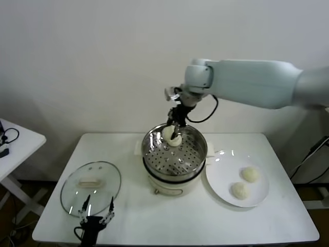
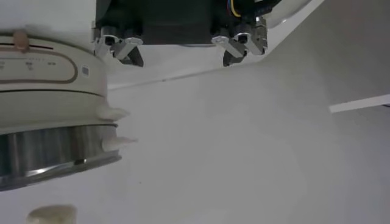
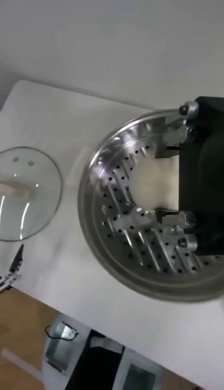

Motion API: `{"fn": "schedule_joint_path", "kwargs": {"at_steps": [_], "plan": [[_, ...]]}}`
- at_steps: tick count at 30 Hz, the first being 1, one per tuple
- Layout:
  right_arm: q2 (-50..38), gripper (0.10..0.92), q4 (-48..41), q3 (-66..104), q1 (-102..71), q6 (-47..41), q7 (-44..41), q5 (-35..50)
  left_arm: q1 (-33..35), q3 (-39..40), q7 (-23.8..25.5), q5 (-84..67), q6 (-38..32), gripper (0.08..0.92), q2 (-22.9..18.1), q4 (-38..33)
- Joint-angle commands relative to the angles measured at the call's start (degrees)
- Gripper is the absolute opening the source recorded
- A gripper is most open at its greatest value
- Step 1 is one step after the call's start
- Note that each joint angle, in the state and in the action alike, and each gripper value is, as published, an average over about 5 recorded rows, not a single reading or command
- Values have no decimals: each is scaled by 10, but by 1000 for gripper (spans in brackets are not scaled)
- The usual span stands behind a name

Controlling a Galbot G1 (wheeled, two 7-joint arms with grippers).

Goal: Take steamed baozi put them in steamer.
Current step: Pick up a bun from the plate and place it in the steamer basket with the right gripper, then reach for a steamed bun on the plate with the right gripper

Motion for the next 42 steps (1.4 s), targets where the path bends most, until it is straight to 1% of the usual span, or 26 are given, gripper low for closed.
{"fn": "schedule_joint_path", "kwargs": {"at_steps": [1, 5, 18, 21, 24, 27, 29, 33, 36, 39, 42], "plan": [[68, 568, -88, 36, -111, -8, 10, -65, -1, 0, 0, 1, 0, 823, 0, 1], [70, 570, -90, 31, -124, -6, 11, -80, -4, -1, 1, 0, 1, 823, 0, 3], [82, 584, -92, 34, -133, -3, 20, -89, -9, -1, 1, -1, 1, 823, 1, 7], [74, 635, -82, 36, -125, -3, 20, -83, -8, -2, 1, -2, 1, 823, 1, 7], [56, 719, -64, 34, -104, -1, 16, -79, -8, -1, 1, -1, 1, 823, 1, 5], [27, 790, -36, 28, -73, 3, 9, -72, -8, -1, 1, 0, 1, 823, 0, 4], [-2, 814, -12, 13, -41, 9, -3, -58, -8, 0, 1, 0, 1, 823, -1, 3], [-83, 822, 32, -64, 49, 47, -52, -13, -6, 1, 1, 3, 1, 823, -2, 1], [-148, 823, 53, -135, 120, 94, -98, -6, -4, 1, 1, 5, 0, 823, -2, -1], [-204, 823, 70, -200, 173, 138, -129, -14, -2, 1, 0, 5, -1, 823, -2, -3], [-262, 823, 96, -244, 190, 158, -131, -59, -1, 2, 0, 6, -2, 823, -2, -1]]}}
